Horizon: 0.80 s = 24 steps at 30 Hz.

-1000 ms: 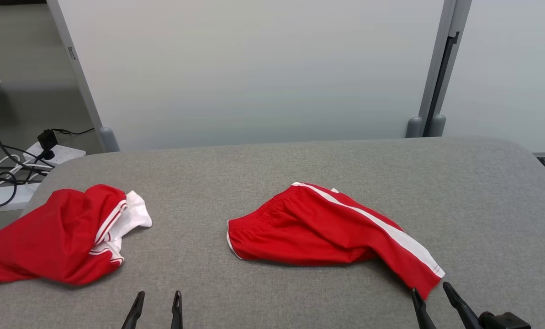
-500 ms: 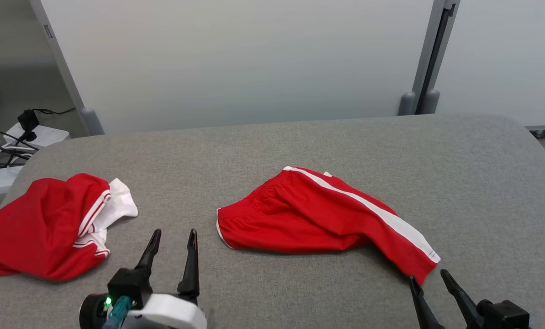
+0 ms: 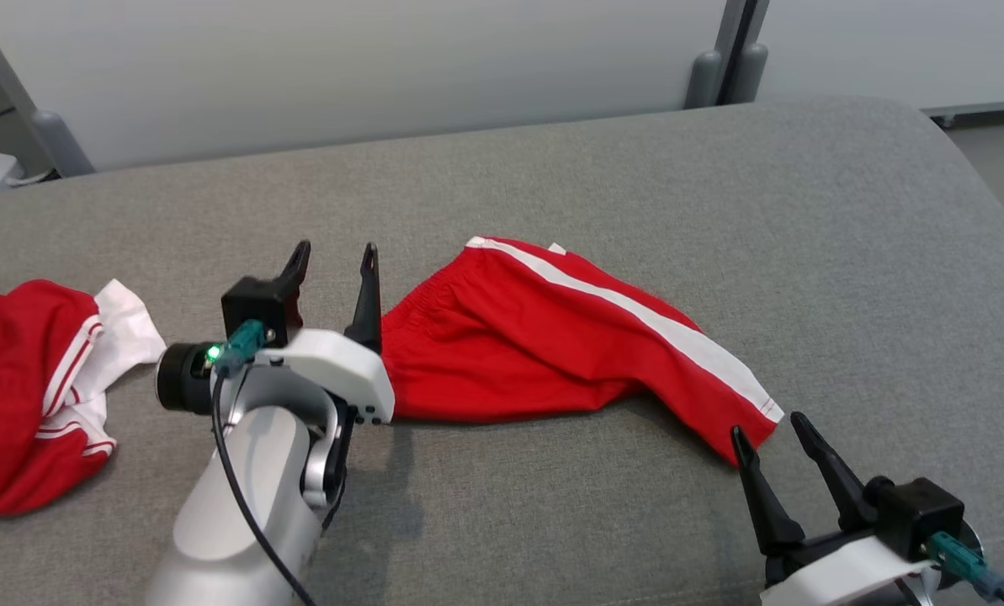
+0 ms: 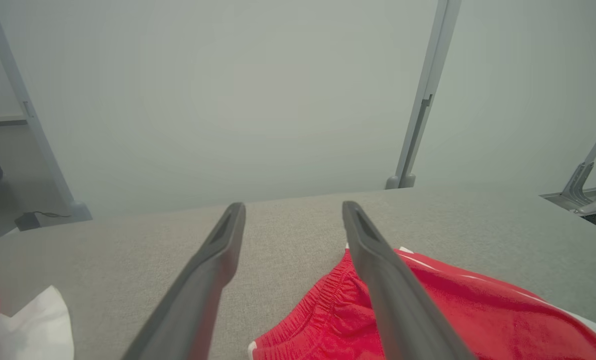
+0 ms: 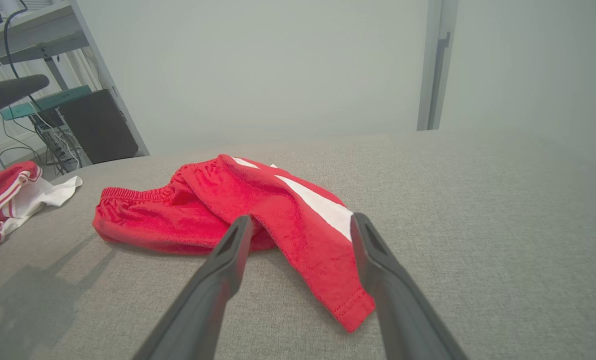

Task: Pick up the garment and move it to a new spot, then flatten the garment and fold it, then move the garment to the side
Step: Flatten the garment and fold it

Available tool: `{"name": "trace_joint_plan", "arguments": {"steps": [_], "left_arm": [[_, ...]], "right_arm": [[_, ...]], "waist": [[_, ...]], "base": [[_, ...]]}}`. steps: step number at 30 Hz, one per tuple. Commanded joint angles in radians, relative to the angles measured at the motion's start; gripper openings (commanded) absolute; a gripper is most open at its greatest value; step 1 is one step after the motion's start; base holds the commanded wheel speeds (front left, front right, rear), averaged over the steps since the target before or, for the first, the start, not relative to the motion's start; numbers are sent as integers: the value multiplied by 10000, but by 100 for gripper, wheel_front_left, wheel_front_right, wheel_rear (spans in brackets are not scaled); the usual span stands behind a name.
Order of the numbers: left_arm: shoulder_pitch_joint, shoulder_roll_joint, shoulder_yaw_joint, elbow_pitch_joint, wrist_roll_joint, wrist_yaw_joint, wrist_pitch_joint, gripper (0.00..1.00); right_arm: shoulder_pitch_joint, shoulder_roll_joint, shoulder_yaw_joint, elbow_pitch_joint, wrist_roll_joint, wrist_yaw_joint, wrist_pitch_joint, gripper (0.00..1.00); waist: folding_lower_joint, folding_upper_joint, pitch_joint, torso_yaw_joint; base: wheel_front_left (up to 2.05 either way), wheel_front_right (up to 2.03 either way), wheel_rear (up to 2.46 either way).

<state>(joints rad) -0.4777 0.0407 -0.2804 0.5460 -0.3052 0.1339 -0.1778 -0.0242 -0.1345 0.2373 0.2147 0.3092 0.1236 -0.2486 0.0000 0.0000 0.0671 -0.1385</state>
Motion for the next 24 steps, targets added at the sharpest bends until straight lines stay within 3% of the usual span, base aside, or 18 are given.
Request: {"name": "trace_joint_plan", "arguments": {"steps": [1,13,24], "left_arm": [[-904,96,230,20,-49,-18,171,100],[-4176,95,-1021,2596,-1437,-355,2430,100],[-6164,95,-1911,5055,-1417,74,3556,100]], "right_arm": [[-545,-146,280,-229,48,71,-132,100],[-1344,-202,502,-357,50,71,-132,100],[-1810,-122,821,-412,90,71,-132,100]], "waist": [[0,0,539,-381],[0,0,1611,-1190],[0,0,2486,-1875]], "base": [[0,0,0],[0,0,0],[0,0,0]]}}
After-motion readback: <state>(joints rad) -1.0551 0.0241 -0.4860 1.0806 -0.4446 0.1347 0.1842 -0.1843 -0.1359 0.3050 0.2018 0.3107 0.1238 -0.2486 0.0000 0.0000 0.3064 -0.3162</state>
